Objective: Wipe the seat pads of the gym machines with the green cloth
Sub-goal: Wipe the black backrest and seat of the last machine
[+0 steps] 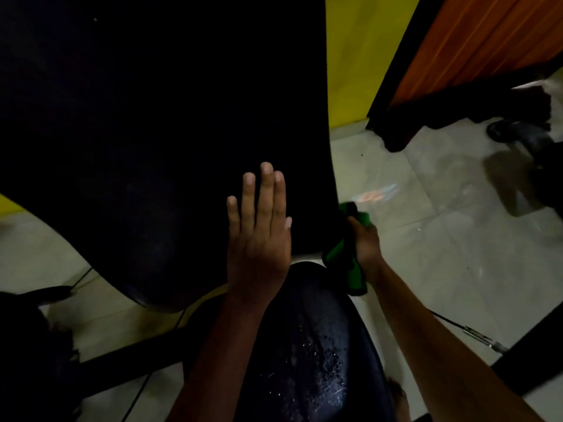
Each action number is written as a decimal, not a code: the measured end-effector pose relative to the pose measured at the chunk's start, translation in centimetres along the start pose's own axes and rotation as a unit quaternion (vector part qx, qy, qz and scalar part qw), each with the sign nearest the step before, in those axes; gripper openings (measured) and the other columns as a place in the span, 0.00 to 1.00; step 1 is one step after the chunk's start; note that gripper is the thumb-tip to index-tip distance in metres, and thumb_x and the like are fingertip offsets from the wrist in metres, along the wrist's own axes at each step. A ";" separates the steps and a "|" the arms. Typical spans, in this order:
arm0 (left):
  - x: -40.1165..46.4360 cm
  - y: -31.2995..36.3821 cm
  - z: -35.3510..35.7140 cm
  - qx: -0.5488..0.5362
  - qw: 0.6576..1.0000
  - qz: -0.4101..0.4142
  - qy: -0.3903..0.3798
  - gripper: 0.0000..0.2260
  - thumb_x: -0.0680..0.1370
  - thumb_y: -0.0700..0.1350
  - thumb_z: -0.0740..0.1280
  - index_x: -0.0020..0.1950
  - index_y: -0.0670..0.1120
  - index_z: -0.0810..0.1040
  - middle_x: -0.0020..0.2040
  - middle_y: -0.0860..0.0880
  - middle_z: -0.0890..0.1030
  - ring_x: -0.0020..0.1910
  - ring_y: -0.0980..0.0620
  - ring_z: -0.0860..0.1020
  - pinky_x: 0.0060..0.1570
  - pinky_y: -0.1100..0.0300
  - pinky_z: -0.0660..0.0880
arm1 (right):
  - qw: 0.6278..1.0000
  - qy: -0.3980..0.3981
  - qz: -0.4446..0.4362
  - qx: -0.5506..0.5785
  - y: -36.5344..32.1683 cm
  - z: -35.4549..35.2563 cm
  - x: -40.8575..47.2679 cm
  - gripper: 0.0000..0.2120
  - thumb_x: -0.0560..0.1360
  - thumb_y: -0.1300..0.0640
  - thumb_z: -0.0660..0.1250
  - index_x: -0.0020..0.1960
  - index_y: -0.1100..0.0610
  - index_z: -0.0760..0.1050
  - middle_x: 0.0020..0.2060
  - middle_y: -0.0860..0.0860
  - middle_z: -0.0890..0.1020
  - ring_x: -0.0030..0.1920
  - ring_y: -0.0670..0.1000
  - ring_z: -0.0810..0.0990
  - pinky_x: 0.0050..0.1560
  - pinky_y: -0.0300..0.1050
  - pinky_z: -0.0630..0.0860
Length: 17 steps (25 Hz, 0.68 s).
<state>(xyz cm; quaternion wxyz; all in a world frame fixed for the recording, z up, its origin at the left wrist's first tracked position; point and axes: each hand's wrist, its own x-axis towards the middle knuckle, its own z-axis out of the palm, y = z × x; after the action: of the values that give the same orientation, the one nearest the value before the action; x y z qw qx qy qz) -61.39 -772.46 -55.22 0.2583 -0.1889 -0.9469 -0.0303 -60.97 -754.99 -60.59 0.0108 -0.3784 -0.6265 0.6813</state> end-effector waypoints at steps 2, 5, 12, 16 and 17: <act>-1.3 0.6 -0.2 -0.035 0.999 -0.010 -0.025 0.34 0.80 0.45 0.61 0.77 0.41 0.41 0.77 0.45 0.36 0.77 0.45 0.39 0.74 0.47 0.40 | 1.000 -0.002 0.018 0.025 0.9 -0.5 -0.5 0.16 0.79 0.67 0.58 0.34 0.56 0.70 0.24 0.45 0.75 0.26 0.39 0.74 0.36 0.36 0.71; -2.1 -0.5 -1.7 -0.076 0.996 -0.021 -0.034 0.36 0.77 0.38 0.64 0.78 0.42 0.44 0.78 0.46 0.45 0.77 0.47 0.43 0.75 0.46 0.42 | 0.999 -0.022 -0.034 0.005 -0.8 -0.2 -1.5 0.13 0.77 0.67 0.60 0.36 0.55 0.72 0.30 0.49 0.75 0.35 0.47 0.75 0.43 0.45 0.71; 6.9 -6.2 -12.2 -0.056 0.998 -0.001 0.027 0.23 0.79 0.41 0.60 0.75 0.41 0.63 0.76 0.43 0.60 0.76 0.40 0.55 0.73 0.42 0.54 | 0.885 0.046 -0.462 -0.038 -16.9 5.4 -10.3 0.15 0.68 0.57 0.64 0.55 0.55 0.72 0.51 0.56 0.75 0.54 0.52 0.75 0.57 0.46 0.73; 9.9 -9.6 -17.2 -0.049 0.997 -0.028 0.061 0.21 0.79 0.41 0.60 0.72 0.42 0.67 0.75 0.44 0.62 0.75 0.43 0.59 0.72 0.44 0.59 | 0.678 0.046 -0.708 -0.190 -26.1 9.3 -14.4 0.25 0.71 0.54 0.67 0.65 0.59 0.66 0.63 0.58 0.65 0.63 0.60 0.68 0.63 0.54 0.68; 10.1 -10.4 -18.0 -0.055 0.995 -0.051 0.071 0.19 0.79 0.41 0.59 0.70 0.42 0.69 0.75 0.43 0.63 0.74 0.43 0.60 0.71 0.45 0.60 | 0.629 0.047 -0.744 -0.222 -27.8 10.4 -15.1 0.25 0.73 0.51 0.66 0.66 0.57 0.65 0.64 0.56 0.65 0.62 0.60 0.68 0.61 0.55 0.68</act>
<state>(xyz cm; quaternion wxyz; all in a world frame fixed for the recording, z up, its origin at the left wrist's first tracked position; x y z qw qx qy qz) -64.67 -781.43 -34.21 0.3126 -0.1520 -0.9313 -0.1086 -68.48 -765.17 -29.74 0.4590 0.1940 -0.8259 0.2636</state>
